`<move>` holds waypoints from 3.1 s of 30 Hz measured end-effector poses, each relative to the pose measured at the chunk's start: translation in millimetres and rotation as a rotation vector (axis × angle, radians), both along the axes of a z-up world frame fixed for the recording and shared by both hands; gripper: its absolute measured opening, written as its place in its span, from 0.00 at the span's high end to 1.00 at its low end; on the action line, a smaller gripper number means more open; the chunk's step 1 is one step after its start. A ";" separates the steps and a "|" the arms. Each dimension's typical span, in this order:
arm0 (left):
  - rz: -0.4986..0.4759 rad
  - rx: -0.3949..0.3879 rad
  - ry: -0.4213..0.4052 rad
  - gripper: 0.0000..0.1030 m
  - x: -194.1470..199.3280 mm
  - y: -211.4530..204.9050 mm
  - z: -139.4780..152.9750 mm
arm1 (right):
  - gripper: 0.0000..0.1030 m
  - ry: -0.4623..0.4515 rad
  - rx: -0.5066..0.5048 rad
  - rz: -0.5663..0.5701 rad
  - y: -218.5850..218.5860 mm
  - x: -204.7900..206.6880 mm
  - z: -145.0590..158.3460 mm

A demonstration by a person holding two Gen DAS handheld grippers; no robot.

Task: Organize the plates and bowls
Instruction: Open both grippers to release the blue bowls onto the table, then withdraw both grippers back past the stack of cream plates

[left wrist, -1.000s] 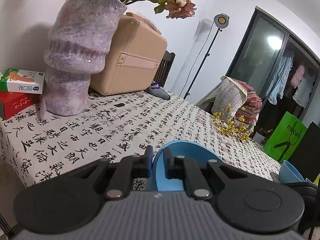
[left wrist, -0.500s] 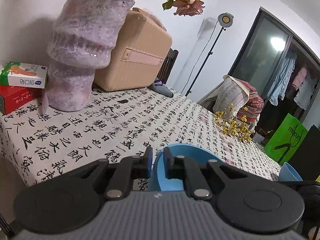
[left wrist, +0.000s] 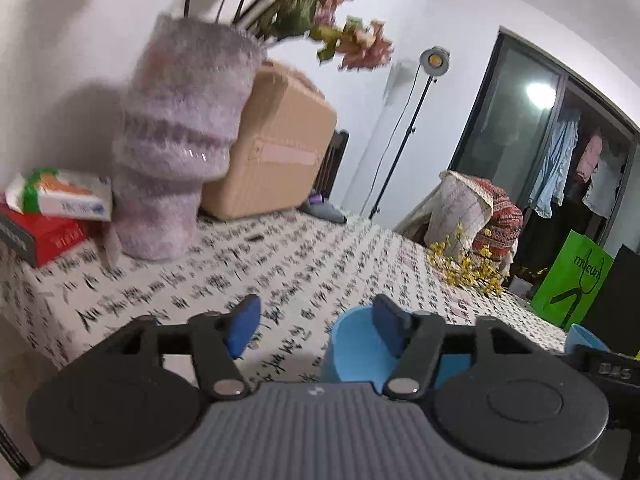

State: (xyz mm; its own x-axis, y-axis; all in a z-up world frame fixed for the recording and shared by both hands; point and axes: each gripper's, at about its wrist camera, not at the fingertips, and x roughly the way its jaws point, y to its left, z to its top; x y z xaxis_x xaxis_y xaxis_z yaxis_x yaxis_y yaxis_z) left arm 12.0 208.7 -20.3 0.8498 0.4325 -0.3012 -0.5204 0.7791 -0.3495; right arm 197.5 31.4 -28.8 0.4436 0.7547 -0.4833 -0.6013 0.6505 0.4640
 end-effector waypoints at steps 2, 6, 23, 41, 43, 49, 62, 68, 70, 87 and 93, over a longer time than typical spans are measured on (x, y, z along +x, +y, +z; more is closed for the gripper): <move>0.013 0.041 -0.014 0.17 -8.6 -4.6 -0.3 | 0.09 -0.041 0.022 0.015 -9.1 -7.3 -0.4; 0.020 0.090 -0.066 0.00 -27.7 -13.2 -3.0 | 0.00 -0.133 0.052 0.014 -27.8 -23.5 -2.4; 0.043 0.140 0.041 0.00 -70.1 -38.1 -47.3 | 0.00 -0.443 -0.024 -0.116 -82.3 -96.2 -40.5; -0.033 0.211 0.058 0.00 -71.7 -79.4 -47.1 | 0.00 -0.425 0.000 -0.110 -97.6 -117.1 -50.7; -0.040 0.211 0.057 0.00 -71.2 -82.5 -46.5 | 0.00 -0.415 -0.011 -0.135 -100.2 -117.7 -51.1; -0.080 0.222 0.054 0.00 -67.1 -93.4 -46.5 | 0.00 -0.411 -0.019 -0.147 -108.9 -124.5 -51.9; -0.268 0.263 -0.024 0.00 -47.5 -125.3 -42.6 | 0.00 -0.466 -0.038 -0.249 -143.9 -139.0 -46.8; -0.362 0.270 -0.050 0.00 -32.4 -138.5 -43.9 | 0.00 -0.495 -0.070 -0.312 -156.6 -141.4 -42.2; -0.385 0.271 -0.064 0.00 -28.6 -140.9 -43.9 | 0.00 -0.493 -0.070 -0.338 -163.2 -139.2 -39.3; -0.623 0.277 -0.100 0.00 15.0 -175.0 -42.8 | 0.00 -0.476 -0.119 -0.601 -213.8 -137.1 -27.1; -0.638 0.279 -0.100 0.00 19.3 -183.8 -39.3 | 0.00 -0.478 -0.129 -0.649 -230.4 -136.4 -23.7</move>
